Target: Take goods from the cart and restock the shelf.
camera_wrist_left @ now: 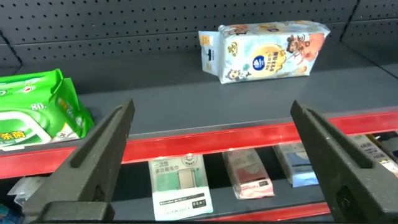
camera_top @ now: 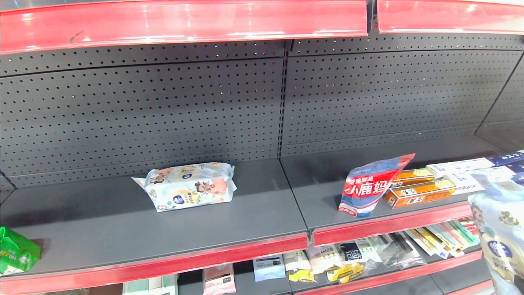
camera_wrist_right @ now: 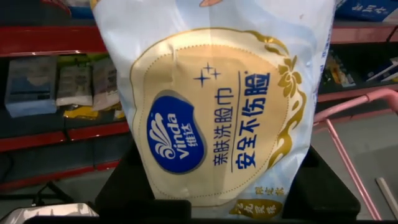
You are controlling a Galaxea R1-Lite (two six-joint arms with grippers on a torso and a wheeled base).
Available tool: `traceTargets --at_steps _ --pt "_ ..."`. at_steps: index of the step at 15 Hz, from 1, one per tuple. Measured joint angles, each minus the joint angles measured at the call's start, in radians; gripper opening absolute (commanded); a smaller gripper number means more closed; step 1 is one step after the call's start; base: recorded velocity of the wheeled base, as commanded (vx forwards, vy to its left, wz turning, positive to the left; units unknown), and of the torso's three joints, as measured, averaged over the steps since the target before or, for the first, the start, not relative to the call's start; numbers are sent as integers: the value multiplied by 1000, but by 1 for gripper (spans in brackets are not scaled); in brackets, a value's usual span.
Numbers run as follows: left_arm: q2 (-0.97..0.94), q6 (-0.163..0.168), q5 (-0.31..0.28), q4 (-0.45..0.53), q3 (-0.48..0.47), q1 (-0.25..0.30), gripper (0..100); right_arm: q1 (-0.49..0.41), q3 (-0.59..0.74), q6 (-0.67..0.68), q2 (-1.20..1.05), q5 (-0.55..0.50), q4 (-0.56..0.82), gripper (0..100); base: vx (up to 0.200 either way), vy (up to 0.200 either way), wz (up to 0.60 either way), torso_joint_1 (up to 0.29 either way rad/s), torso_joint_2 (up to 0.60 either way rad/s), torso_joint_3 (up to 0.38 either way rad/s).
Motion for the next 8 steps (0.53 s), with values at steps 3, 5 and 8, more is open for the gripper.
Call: traceTargets --at_steps 3,5,8 --pt "0 0 0 0 -1 0 100 -6 1 -3 -27 0 44 0 0 0 200 1 2 1" --pt "0 0 0 0 0 0 100 -8 1 -3 -49 0 73 0 0 0 600 2 0 -2" --pt "0 0 0 0 0 1 100 -9 6 -5 -90 0 108 0 0 0 0 0 0 0"
